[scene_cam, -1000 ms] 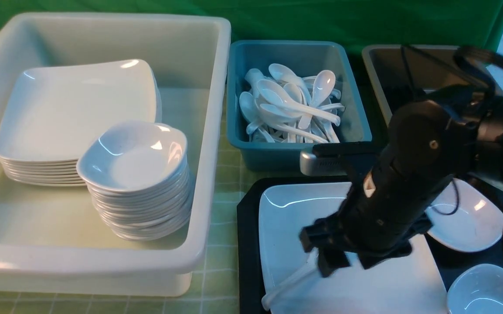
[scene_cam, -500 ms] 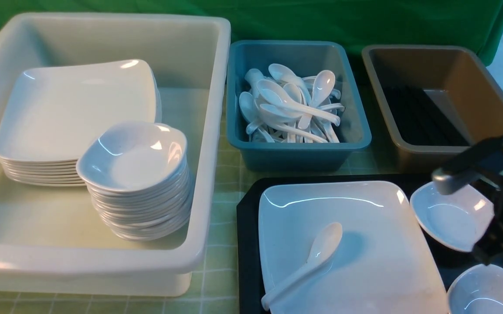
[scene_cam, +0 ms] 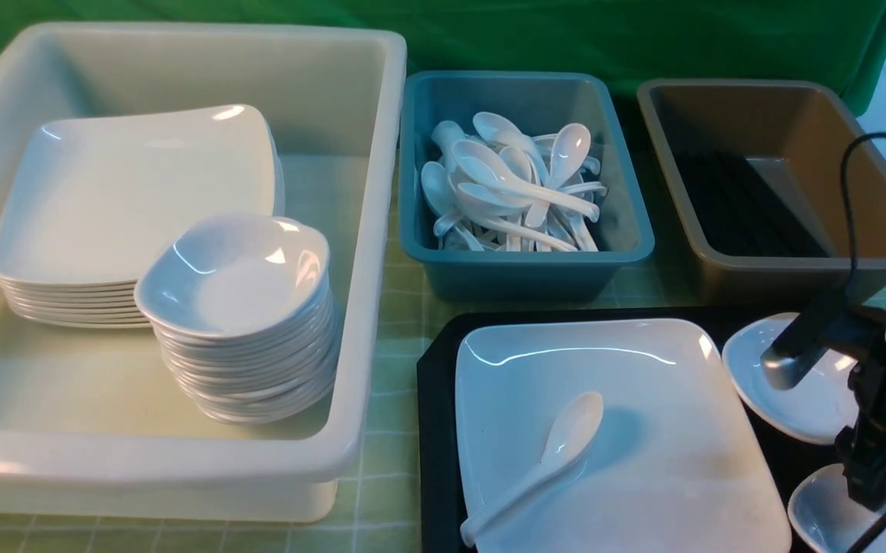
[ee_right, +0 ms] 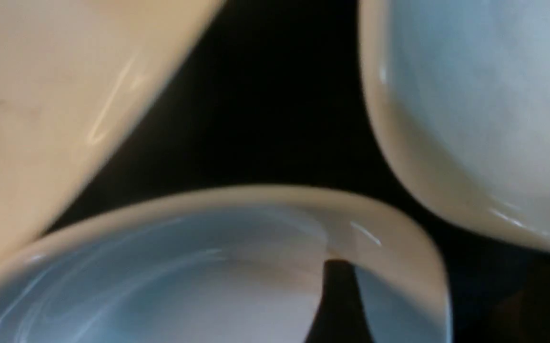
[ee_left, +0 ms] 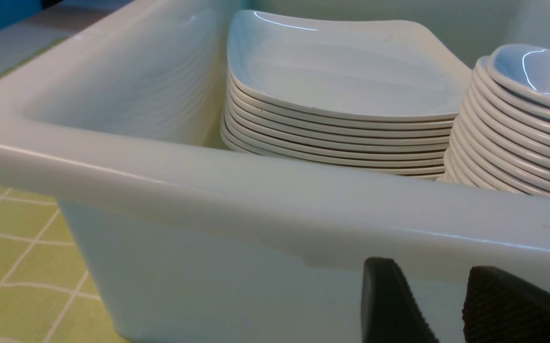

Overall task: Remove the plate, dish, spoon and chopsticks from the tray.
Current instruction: Use the right arm to grab a small plate from the dinner plate

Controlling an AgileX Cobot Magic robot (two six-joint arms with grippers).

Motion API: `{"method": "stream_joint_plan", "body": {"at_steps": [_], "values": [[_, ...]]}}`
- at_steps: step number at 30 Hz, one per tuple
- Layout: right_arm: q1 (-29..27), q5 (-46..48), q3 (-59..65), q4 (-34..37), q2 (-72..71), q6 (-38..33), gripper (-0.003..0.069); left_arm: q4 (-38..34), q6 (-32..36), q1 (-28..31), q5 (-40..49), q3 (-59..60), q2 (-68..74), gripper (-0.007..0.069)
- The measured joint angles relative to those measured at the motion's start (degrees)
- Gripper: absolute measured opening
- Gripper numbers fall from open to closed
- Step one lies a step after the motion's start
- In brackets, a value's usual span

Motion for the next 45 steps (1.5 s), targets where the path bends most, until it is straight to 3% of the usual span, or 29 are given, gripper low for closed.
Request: {"method": "stream_joint_plan", "body": {"at_steps": [15,19,25,32,35,37,40,45], "values": [[0.0,5.6,-0.1,-0.1,1.4,-0.5,0.0144,0.0,0.0,0.0,0.0,0.0,0.0,0.0224],[-0.1,7.3,-0.1,0.0,-0.4,-0.5,0.0027,0.0,0.0,0.0,0.0,0.0,0.0,0.0224],[-0.1,9.5,-0.1,0.1,-4.4,-0.5,-0.0003,0.0,0.0,0.0,0.0,0.0,0.0,0.0224],[-0.1,9.6,-0.1,0.2,-9.0,-0.5,0.0025,0.0,0.0,0.0,0.0,0.0,0.0,0.0224],[-0.1,9.0,0.2,0.2,-9.1,-0.5,0.0141,0.0,0.0,0.0,0.0,0.0,0.0,0.0224],[-0.1,7.4,0.7,0.2,-8.7,-0.6,0.0277,0.0,0.0,0.0,0.0,0.0,0.0,0.0224],[-0.1,5.0,1.2,0.2,-7.7,-2.6,0.0414,0.0,0.0,0.0,0.0,0.0,0.0,0.0224],[-0.1,2.3,1.2,0.2,-6.4,-5.5,0.0437,0.0,0.0,0.0,0.0,0.0,0.0,0.0224]]}}
